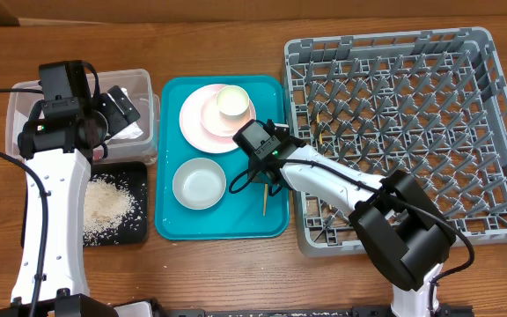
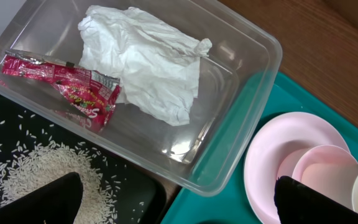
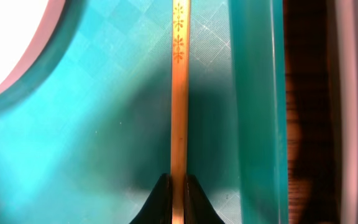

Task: Sort waste into correct bins and load items into the dishwasher
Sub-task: 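Carry the chopstick with the right gripper into the dish rack and release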

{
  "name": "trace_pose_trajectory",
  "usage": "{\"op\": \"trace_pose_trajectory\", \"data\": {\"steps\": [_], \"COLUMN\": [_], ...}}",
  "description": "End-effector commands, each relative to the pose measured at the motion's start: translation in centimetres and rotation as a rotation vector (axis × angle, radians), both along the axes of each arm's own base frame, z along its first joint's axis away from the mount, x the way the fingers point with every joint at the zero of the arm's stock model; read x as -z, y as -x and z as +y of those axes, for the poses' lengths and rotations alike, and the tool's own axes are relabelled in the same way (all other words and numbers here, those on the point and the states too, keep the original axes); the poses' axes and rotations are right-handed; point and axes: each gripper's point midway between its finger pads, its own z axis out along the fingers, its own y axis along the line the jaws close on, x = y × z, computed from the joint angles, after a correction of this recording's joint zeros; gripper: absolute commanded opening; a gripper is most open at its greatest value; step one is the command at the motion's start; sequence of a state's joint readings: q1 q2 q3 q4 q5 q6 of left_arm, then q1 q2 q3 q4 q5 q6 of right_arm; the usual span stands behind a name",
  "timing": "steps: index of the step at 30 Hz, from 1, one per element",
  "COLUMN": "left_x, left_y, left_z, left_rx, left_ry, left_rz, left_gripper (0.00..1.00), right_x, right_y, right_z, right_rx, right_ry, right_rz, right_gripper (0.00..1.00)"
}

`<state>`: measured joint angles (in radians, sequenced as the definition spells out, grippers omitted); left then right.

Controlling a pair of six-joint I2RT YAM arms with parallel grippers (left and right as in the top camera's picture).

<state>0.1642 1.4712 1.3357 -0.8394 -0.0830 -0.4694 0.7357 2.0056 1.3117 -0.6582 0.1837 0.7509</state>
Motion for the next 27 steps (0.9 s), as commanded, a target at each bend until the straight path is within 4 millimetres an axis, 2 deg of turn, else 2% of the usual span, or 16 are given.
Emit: {"op": "trace_pose_trajectory", "data": {"steps": [1,5,12,18,23,27], "left_x": [-1.0,-1.0,-1.0,-1.0,-1.0,-1.0], "left_y": [-0.4,-0.4,-0.4,-0.4,-0.4,-0.4], "left_z": [0.0,0.0,0.1,0.0,0.0,0.0], "left_rx": [-0.008,-0.008,-0.008,-0.008,-0.007,-0.007], "left_ry": [-0.001,-0.001,-0.001,-0.001,0.0,-0.001], "left_rz": [-0.028,-0.028,-0.028,-0.028,-0.027,-0.027], "left_gripper": [1.0,1.0,1.0,1.0,1.0,1.0], "right_x": [-1.1,-3.5,-9.1,-13.0,-14.8,-15.1], "right_y": [-1.0,-1.4,-1.2,-0.8,-1.3,-1.3], "right_z": [-0.7,-0.3,-0.6,-1.2,-4.2,-6.8], "right_rx": [0.027,-0.014,-0.076,-0.256,-0.196,-0.171], "right_ry": [0.021,-0.002,-0.043,0.003,0.134,0.271], "right_rz": [-0.032,-0.076,-0.161,-0.246,-0.314,-0.33], "right_gripper": [0.04,0.04,0.04,0.04,0.04,0.04]}}
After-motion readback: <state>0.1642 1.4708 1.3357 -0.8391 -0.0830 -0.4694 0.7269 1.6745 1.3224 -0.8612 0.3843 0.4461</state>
